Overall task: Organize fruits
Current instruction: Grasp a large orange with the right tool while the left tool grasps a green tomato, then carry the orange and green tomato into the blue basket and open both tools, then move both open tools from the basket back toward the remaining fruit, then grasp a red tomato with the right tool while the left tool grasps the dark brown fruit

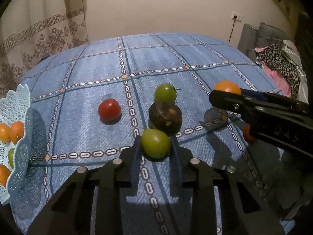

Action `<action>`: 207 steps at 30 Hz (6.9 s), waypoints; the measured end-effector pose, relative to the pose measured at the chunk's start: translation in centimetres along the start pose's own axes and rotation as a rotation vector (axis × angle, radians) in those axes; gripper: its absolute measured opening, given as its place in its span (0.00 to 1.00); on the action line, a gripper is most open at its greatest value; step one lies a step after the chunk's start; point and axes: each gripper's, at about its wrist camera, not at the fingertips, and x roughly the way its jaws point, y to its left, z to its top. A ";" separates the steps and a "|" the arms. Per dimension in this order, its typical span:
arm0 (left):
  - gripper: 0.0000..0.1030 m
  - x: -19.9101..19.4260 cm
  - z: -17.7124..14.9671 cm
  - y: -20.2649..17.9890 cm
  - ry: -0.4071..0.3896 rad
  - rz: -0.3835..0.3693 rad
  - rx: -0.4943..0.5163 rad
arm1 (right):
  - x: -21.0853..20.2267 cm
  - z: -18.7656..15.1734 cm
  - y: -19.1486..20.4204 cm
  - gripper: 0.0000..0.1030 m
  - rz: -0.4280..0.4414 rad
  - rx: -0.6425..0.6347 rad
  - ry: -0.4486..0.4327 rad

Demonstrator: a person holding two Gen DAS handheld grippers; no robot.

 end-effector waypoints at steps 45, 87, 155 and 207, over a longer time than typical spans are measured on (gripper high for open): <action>0.30 -8.7 0.2 4.6 -0.254 0.251 -0.123 | -2.4 0.1 2.2 0.41 -0.024 -0.001 -0.074; 0.58 -17.3 -4.3 21.6 -0.363 0.401 -0.480 | -0.2 2.7 22.6 0.41 0.192 -0.234 -0.071; 0.97 -15.1 -3.3 17.0 -0.325 0.317 -0.432 | 0.3 0.6 7.8 0.69 -0.033 0.047 -0.032; 0.97 -6.5 0.3 3.5 -0.130 0.217 -0.129 | -4.0 -4.7 -4.1 0.64 -0.080 0.074 0.021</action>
